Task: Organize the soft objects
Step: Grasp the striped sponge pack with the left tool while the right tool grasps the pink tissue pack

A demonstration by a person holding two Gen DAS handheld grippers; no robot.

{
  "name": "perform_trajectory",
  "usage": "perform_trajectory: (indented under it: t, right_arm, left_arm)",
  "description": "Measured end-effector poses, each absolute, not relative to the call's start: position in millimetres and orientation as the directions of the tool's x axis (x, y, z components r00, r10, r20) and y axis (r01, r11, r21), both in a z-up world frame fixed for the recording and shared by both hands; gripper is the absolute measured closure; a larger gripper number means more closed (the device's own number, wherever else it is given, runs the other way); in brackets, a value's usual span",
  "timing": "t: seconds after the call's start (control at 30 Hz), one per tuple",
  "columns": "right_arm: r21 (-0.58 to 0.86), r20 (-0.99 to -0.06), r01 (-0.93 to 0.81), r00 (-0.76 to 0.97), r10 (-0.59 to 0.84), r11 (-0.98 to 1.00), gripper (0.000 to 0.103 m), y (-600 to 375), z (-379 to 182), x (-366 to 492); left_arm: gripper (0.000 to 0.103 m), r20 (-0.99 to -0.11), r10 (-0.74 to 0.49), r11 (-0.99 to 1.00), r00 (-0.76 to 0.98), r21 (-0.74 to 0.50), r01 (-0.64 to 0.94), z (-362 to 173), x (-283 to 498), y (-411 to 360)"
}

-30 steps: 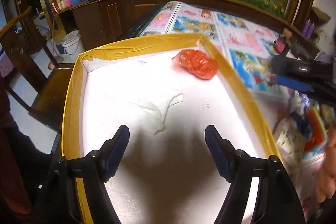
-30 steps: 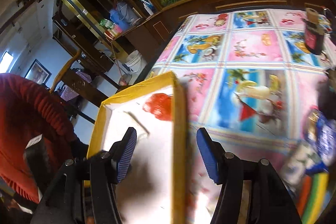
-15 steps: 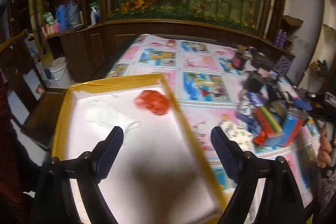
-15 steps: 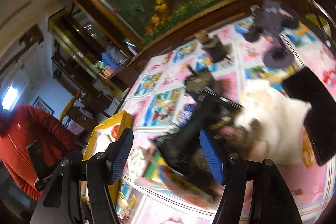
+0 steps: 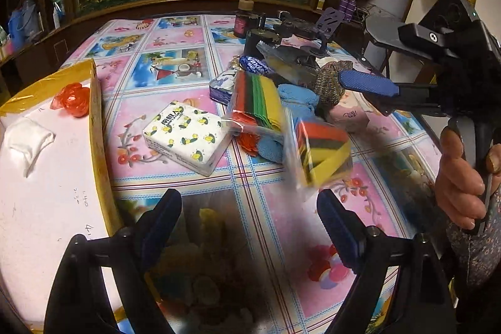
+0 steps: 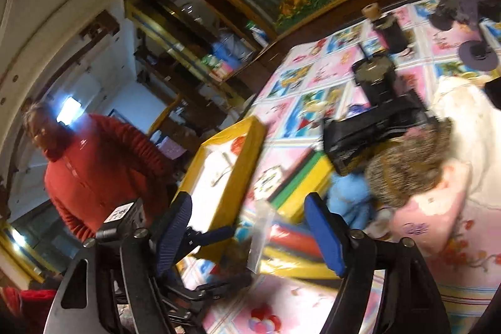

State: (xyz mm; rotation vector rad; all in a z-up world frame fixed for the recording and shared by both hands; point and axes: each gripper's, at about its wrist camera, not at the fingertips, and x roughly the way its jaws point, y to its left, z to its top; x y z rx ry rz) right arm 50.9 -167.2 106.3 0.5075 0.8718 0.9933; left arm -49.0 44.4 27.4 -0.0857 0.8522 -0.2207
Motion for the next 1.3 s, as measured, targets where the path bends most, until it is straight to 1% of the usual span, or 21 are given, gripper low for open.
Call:
perform_trajectory:
  t: [0.2, 0.27, 0.43, 0.5, 0.57, 0.63, 0.7, 0.73, 0.83, 0.87, 0.93, 1.03, 1.07, 1.1, 1.13, 1.17, 1.2, 1.3]
  right_arm:
    - [0.707, -0.468, -0.454, 0.275, 0.84, 0.543, 0.024, -166, 96, 55]
    - [0.69, -0.519, -0.429, 0.27, 0.811, 0.584, 0.024, -160, 91, 57]
    - [0.692, -0.592, -0.371, 0.2, 0.78, 0.62, 0.024, -157, 67, 68]
    - [0.705, -0.567, -0.381, 0.204, 0.798, 0.598, 0.024, -159, 71, 69]
    - [0.725, -0.496, -0.397, 0.264, 0.827, 0.562, 0.024, -174, 87, 69]
    - [0.722, -0.473, -0.383, 0.336, 0.815, 0.577, 0.024, -192, 96, 69]
    - [0.726, -0.456, -0.323, 0.435, 0.776, 0.608, 0.024, -218, 101, 71]
    - [0.738, -0.447, -0.301, 0.453, 0.772, 0.604, 0.023, -226, 101, 73]
    - [0.811, -0.405, -0.207, 0.475, 0.781, 0.547, 0.023, -253, 91, 80]
    - [0.822, -0.4, -0.191, 0.477, 0.783, 0.537, 0.023, -256, 89, 81]
    - [0.826, -0.406, -0.17, 0.482, 0.777, 0.537, 0.023, -261, 88, 83]
    - [0.8, -0.453, -0.156, 0.477, 0.753, 0.58, 0.023, -260, 87, 85]
    - [0.79, -0.468, -0.153, 0.476, 0.745, 0.594, 0.023, -259, 87, 85]
    - [0.784, -0.477, -0.15, 0.476, 0.739, 0.603, 0.023, -258, 87, 87]
    - [0.769, -0.496, -0.145, 0.479, 0.724, 0.623, 0.023, -256, 86, 85]
    - [0.737, -0.535, -0.135, 0.483, 0.694, 0.662, 0.023, -255, 86, 86]
    - [0.721, -0.552, -0.133, 0.483, 0.68, 0.68, 0.023, -254, 83, 83]
    - [0.681, -0.596, -0.156, 0.449, 0.665, 0.716, 0.023, -244, 81, 83]
  left_arm:
    - [0.015, -0.723, -0.257, 0.965, 0.642, -0.163, 0.203, 30, -55, 40]
    - [0.015, -0.711, -0.277, 0.959, 0.647, -0.161, 0.233, 32, -58, 37]
    - [0.015, -0.711, -0.28, 0.952, 0.645, -0.117, 0.284, 33, -63, 23]
    - [0.015, -0.72, -0.259, 0.952, 0.644, -0.079, 0.295, 33, -63, 15]
    - [0.015, -0.738, -0.268, 0.941, 0.62, -0.062, 0.332, 31, -59, 5]
    - [0.015, -0.756, -0.265, 0.93, 0.598, -0.036, 0.367, 28, -52, -7]
    - [0.015, -0.782, -0.236, 0.918, 0.577, 0.014, 0.396, 24, -44, -19]
    - [0.015, -0.799, -0.225, 0.909, 0.558, 0.035, 0.416, 21, -40, -26]
    - [0.015, -0.813, -0.183, 0.886, 0.552, 0.107, 0.451, 16, -31, -40]
    - [0.015, -0.817, -0.166, 0.88, 0.553, 0.13, 0.457, 14, -27, -44]
    - [0.015, -0.829, -0.157, 0.874, 0.536, 0.137, 0.467, 10, -18, -49]
    - [0.015, -0.832, -0.165, 0.883, 0.53, 0.114, 0.455, 6, -14, -52]
    - [0.017, -0.831, -0.165, 0.888, 0.531, 0.11, 0.447, 7, -16, -52]
    - [0.026, -0.83, -0.171, 0.891, 0.531, 0.1, 0.443, 8, -18, -51]
    - [0.04, -0.831, -0.183, 0.897, 0.525, 0.077, 0.435, 9, -22, -48]
    - [0.043, -0.832, -0.181, 0.905, 0.525, 0.068, 0.42, 10, -25, -47]
    - [0.046, -0.83, -0.175, 0.913, 0.53, 0.065, 0.403, 9, -30, -44]
    - [0.049, -0.816, -0.167, 0.935, 0.554, 0.046, 0.35, 11, -37, -31]
